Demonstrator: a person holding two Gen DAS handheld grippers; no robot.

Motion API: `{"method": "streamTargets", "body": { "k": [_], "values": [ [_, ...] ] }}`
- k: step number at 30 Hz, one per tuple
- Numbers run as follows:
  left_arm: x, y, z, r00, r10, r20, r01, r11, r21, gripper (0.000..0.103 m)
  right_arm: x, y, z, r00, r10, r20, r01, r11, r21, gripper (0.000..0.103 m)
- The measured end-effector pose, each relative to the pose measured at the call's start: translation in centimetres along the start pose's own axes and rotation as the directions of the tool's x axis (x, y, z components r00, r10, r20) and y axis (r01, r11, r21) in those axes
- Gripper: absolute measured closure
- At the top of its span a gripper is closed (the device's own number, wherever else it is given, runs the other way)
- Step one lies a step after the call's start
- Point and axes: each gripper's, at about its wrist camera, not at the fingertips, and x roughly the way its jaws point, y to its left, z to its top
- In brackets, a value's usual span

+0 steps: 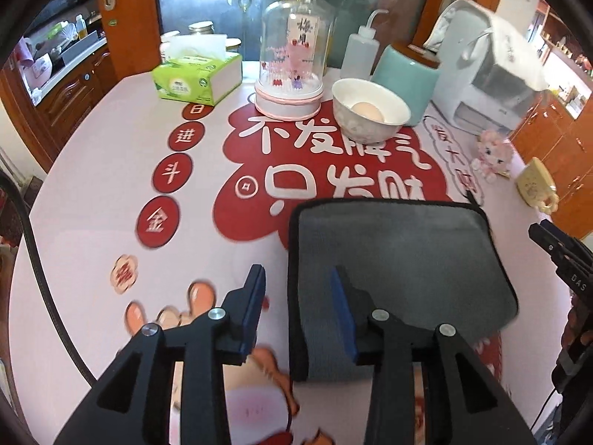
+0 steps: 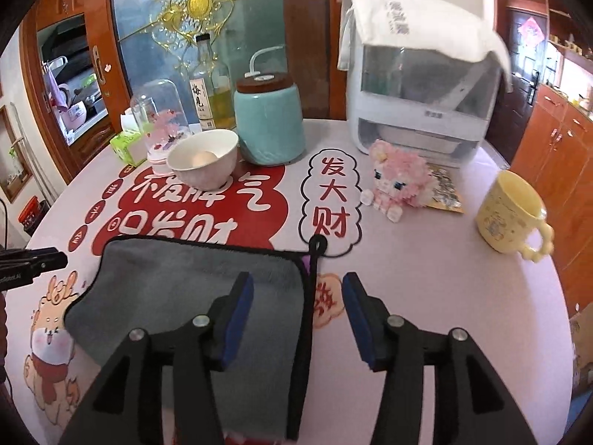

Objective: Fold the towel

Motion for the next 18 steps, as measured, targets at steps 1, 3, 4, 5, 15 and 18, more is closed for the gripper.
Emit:
{"method": "streamTargets", "body": {
  "k": [1, 3, 4, 5, 15, 18],
  "values": [
    [-0.9, 0.2, -0.6, 1.000, -0.003, 0.007, 0.003, 1.000, -0.005, 0.066, -1.0, 0.3, -0.4, 1.000, -0.012, 0.004, 0.012, 1.000, 0.008, 0.053],
    [-2.8, 0.8, -2.1, 1.000, -0.015, 0.022, 0.015, 1.000, -0.017, 0.064, -3.0, 1.0, -1.5, 0.999, -0.036, 0.011, 0.036, 0.999, 0.021, 0.052],
    [-3.9, 1.1, -3.0, 0.999, -0.022, 0.029, 0.023, 0.999, -0.023, 0.064, -4.0, 1.4, -2.1, 0.999, -0.050, 0.009, 0.049, 0.998, 0.030, 0.049],
    [-4.9, 1.4, -3.9, 0.999, -0.027, 0.034, 0.028, 0.999, -0.028, 0.064, -5.0, 1.6, -2.7, 0.998, -0.062, 0.008, 0.062, 0.997, 0.041, 0.048],
    [-14.0, 3.6, -11.6, 0.996, -0.052, 0.078, 0.054, 0.998, -0.023, 0.057, -15.0, 4.3, -10.2, 0.989, -0.145, 0.023, 0.140, 0.978, 0.152, 0.041],
    [-16.0, 3.8, -13.5, 0.995, -0.065, 0.080, 0.067, 0.998, -0.016, 0.056, -17.3, 5.1, -12.1, 0.988, -0.153, 0.019, 0.148, 0.972, 0.181, 0.035]
  ]
}}
